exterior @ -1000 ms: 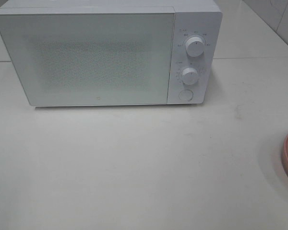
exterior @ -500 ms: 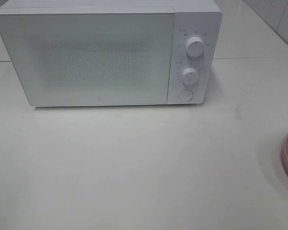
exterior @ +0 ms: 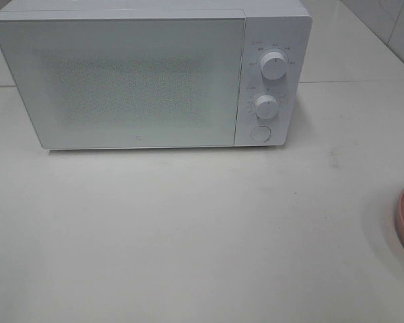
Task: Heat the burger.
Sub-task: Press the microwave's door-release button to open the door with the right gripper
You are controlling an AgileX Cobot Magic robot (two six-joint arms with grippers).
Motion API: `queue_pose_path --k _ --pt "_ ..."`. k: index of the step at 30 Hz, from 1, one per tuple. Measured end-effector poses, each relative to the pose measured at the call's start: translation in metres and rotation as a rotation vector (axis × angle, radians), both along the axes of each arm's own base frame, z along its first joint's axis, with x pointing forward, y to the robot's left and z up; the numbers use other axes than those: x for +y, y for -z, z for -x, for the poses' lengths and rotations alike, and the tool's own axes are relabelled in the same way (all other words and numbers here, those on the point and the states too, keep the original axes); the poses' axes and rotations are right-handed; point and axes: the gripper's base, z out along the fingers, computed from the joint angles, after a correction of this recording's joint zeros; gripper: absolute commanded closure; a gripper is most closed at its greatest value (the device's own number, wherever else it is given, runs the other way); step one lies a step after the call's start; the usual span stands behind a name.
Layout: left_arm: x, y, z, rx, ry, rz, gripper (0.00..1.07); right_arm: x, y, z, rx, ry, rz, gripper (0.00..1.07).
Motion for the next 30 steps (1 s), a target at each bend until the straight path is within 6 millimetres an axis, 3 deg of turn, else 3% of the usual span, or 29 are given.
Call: queue_pose_path --k 30 --pt "0.000 0.000 0.000 0.000 0.000 0.000 0.16 0.013 0.009 -0.089 0.017 -0.007 0.003 0.32"
